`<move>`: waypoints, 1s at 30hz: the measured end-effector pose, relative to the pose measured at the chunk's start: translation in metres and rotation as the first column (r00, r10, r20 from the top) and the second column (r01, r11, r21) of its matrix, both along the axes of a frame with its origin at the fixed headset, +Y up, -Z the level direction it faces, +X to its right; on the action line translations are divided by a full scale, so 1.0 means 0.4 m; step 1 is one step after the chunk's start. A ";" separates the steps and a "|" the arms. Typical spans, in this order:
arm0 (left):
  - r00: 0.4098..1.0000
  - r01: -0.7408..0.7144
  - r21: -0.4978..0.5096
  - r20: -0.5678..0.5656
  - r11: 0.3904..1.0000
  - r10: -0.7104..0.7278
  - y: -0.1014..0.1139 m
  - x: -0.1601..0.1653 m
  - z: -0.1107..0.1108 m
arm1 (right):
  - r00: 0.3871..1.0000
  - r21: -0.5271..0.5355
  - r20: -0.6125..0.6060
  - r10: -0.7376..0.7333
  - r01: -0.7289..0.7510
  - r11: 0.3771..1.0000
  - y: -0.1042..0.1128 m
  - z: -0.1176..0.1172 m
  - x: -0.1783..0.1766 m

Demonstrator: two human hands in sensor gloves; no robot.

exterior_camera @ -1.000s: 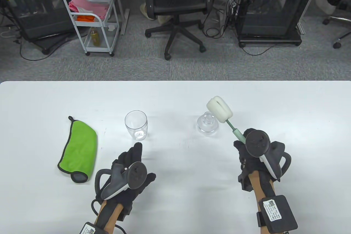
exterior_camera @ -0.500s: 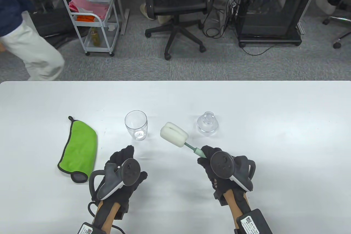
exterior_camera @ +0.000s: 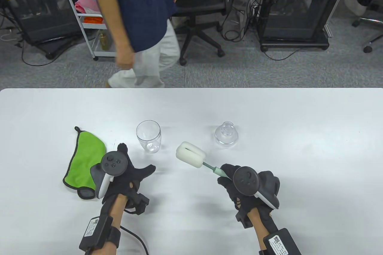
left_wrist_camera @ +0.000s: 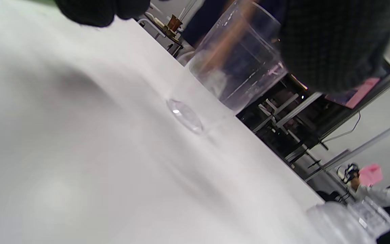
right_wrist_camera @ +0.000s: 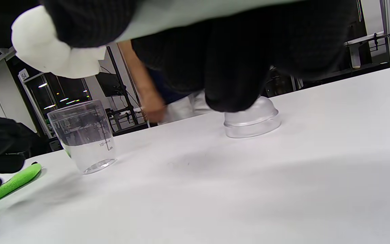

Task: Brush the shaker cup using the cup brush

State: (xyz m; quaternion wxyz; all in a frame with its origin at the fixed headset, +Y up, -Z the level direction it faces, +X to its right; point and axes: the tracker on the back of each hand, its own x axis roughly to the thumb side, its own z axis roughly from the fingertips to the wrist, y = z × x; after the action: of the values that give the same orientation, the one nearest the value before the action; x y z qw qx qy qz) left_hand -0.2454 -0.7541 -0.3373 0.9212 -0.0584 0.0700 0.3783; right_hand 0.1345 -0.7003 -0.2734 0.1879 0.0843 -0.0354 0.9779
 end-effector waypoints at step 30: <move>0.985 -0.114 0.117 0.146 0.987 0.097 -0.022 0.042 -0.200 | 1.000 -0.017 0.017 0.004 -0.004 1.000 0.003 -0.018 0.013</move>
State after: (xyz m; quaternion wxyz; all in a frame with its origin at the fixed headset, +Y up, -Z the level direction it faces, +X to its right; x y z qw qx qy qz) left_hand -0.2287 -0.7629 -0.4172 0.9043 -0.0307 -0.0215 0.4252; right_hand 0.1397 -0.6993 -0.2808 0.1865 0.0746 -0.0287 0.9792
